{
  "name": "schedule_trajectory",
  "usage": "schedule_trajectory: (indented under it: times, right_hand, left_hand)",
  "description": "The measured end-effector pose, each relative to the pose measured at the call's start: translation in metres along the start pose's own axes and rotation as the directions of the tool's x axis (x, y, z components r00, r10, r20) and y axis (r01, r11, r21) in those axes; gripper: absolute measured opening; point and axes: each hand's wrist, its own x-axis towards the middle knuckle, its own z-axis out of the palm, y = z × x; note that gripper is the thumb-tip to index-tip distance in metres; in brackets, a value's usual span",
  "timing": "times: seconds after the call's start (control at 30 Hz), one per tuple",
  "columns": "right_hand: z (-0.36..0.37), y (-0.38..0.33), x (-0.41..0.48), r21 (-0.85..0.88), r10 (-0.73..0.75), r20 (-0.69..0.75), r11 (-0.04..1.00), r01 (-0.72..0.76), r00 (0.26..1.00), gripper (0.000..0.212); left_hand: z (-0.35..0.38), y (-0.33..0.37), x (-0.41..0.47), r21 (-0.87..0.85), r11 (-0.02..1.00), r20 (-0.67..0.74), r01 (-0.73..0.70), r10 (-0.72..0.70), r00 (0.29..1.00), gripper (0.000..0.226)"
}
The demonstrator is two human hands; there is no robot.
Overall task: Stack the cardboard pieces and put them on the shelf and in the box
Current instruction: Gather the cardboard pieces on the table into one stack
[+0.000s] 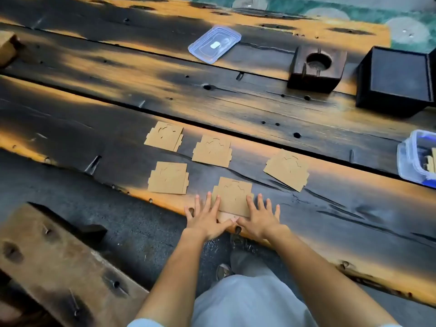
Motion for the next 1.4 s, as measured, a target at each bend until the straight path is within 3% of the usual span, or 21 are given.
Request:
schedule_trajectory:
  times: [0.27,0.67,0.93,1.03,1.13,1.23,1.4]
  right_hand:
    - [0.011,-0.003,0.013,-0.004,-0.066,0.037,0.998,0.067,0.997,0.069]
    - [0.009,-0.008,0.009,-0.006,-0.042,0.035,0.999,0.042,0.999,0.072]
    - [-0.016,-0.015,0.025,-0.043,-0.003,-0.092,0.999,-0.001,0.996,0.038]
    - [-0.028,-0.009,0.03,0.012,0.039,-0.156,0.999,-0.038,0.987,0.039]
    - [-0.044,0.008,0.032,0.099,0.108,-0.218,0.991,-0.088,0.97,0.035]
    - [-0.064,0.039,0.033,0.117,0.173,-0.267,0.982,-0.146,0.948,0.04]
    - [-0.089,0.087,0.035,0.1,0.249,-0.269,0.968,-0.231,0.93,0.052]
  left_hand:
    - [0.002,0.002,0.03,0.08,0.996,0.086,0.037,-0.044,0.995,0.101]
    - [-0.003,-0.004,0.043,0.1,0.995,0.066,0.015,-0.022,0.998,0.096]
    - [-0.034,0.006,0.064,0.232,0.97,-0.07,-0.065,0.084,0.994,0.076]
    - [-0.05,0.019,0.073,0.256,0.962,-0.095,-0.097,0.125,0.988,0.066]
    - [-0.071,0.043,0.089,0.292,0.93,-0.113,-0.222,0.264,0.958,0.06]
    - [-0.085,0.079,0.108,0.346,0.882,-0.051,-0.321,0.359,0.932,0.068]
    - [-0.093,0.13,0.134,0.425,0.821,0.054,-0.383,0.399,0.915,0.082]
